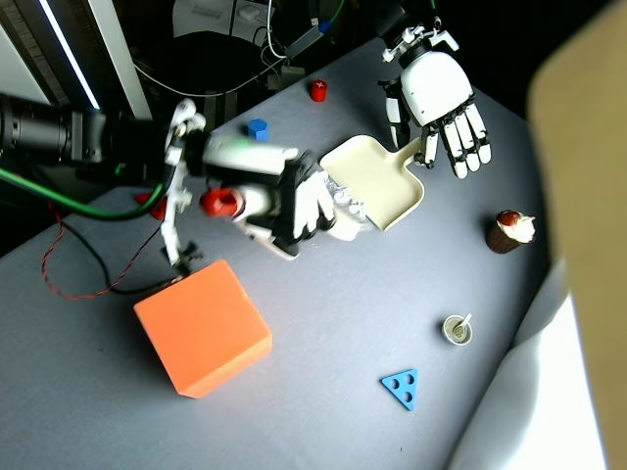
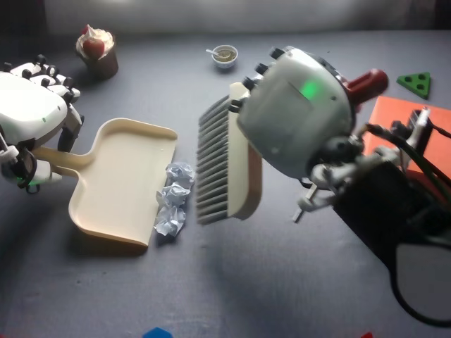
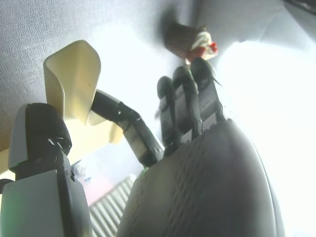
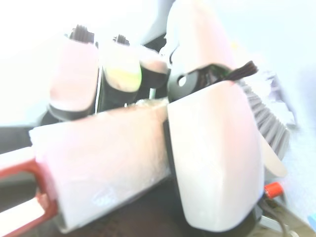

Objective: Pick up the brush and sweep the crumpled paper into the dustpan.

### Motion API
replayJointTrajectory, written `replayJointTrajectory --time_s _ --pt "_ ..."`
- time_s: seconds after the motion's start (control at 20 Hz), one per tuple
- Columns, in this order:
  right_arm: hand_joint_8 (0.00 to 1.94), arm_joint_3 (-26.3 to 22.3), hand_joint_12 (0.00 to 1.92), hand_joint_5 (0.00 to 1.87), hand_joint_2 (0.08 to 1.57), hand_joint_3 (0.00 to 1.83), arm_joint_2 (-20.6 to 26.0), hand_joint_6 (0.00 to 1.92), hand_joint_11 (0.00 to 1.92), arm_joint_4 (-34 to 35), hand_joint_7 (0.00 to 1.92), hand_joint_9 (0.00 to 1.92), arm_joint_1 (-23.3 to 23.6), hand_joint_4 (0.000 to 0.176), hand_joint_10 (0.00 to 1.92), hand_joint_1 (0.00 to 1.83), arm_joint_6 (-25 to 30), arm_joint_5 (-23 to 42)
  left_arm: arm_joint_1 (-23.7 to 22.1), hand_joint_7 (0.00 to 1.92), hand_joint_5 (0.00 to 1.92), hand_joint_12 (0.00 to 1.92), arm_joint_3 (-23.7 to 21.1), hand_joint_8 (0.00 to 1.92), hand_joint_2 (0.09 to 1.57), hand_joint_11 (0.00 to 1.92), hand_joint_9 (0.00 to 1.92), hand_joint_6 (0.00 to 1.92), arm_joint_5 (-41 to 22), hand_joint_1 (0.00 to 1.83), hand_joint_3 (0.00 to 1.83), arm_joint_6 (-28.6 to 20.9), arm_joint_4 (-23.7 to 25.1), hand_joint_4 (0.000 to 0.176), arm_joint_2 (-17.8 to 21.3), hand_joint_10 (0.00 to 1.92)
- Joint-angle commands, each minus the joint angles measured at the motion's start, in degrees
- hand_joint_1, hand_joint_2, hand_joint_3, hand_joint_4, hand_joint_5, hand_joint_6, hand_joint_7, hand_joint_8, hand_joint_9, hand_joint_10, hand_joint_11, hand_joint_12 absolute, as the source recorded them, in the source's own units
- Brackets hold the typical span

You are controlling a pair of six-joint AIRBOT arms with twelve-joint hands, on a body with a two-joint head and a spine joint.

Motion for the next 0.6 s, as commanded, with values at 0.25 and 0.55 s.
replayJointTrajectory --time_s 0.25,0.55 --pt "1.94 -0.4 1.92 0.97 1.17 0.00 -1.4 1.92 1.48 11.2 0.99 1.30 4.4 0.000 1.92 1.33 -20.8 3.5 -0.7 0.28 0.94 0.33 0.2 0.00 1.14 0.00 0.15 1.05 -5.3 1.05 0.00 0.6 1.1 0.050 0.3 0.01" --pt "1.94 3.5 1.92 0.93 1.17 0.00 -4.8 1.92 1.45 12.2 1.00 1.28 7.0 0.012 1.92 1.30 -23.5 5.6 -0.7 0.26 0.92 0.29 0.4 0.00 1.15 0.00 0.14 1.07 -5.4 1.02 0.00 0.6 1.1 0.100 0.3 0.01"
